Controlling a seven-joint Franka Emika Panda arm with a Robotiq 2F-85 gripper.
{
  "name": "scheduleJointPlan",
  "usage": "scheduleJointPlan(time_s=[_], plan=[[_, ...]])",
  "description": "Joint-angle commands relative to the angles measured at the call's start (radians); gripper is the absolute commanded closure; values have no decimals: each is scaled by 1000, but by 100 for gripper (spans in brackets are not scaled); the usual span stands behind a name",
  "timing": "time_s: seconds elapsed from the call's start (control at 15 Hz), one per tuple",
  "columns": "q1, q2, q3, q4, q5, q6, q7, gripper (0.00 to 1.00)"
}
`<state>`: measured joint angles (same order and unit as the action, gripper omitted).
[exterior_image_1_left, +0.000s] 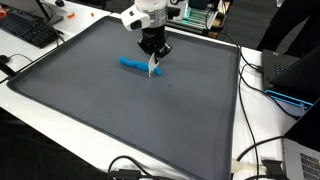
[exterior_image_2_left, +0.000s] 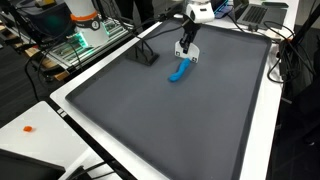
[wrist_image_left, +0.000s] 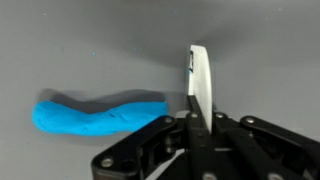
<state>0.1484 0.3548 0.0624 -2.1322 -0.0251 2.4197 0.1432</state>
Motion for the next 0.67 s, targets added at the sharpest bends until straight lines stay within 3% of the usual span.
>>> scheduleJointPlan(time_s=[0.0,0.6], plan=[[-11,-37,14,-27,14,-4,-32,99],[-23,-81,-14,-15,-49,1,-36,99]])
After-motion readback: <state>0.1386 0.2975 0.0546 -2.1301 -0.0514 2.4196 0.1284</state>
